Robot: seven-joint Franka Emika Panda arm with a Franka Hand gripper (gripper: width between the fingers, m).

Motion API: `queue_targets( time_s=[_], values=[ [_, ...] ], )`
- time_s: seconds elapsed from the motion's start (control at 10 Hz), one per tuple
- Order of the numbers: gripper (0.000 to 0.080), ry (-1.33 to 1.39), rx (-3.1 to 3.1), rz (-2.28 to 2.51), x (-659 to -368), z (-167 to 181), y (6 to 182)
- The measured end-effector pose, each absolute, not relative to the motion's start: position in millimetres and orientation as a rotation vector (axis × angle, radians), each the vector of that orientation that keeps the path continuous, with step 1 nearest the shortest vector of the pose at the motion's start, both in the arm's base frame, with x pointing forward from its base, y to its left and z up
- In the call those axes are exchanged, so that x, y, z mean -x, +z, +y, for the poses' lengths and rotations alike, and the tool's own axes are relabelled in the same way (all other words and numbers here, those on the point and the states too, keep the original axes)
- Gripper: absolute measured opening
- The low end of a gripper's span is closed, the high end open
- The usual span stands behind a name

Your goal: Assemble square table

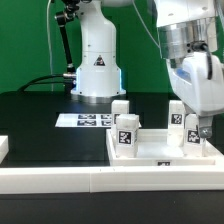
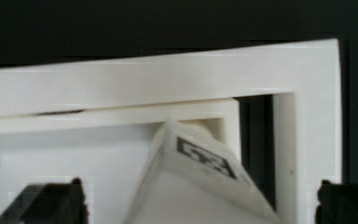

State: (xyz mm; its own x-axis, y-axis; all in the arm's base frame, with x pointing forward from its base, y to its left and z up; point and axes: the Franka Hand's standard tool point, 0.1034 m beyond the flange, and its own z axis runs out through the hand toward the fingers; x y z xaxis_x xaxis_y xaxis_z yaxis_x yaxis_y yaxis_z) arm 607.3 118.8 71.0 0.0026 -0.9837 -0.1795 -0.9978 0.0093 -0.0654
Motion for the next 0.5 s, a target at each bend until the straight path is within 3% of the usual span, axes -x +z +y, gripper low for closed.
queue_targets(
  time_s=[0.5],
  values=[
    [0.0649, 0.219, 2.643, 1.516, -600.5, 115.4, 74.5]
  ],
)
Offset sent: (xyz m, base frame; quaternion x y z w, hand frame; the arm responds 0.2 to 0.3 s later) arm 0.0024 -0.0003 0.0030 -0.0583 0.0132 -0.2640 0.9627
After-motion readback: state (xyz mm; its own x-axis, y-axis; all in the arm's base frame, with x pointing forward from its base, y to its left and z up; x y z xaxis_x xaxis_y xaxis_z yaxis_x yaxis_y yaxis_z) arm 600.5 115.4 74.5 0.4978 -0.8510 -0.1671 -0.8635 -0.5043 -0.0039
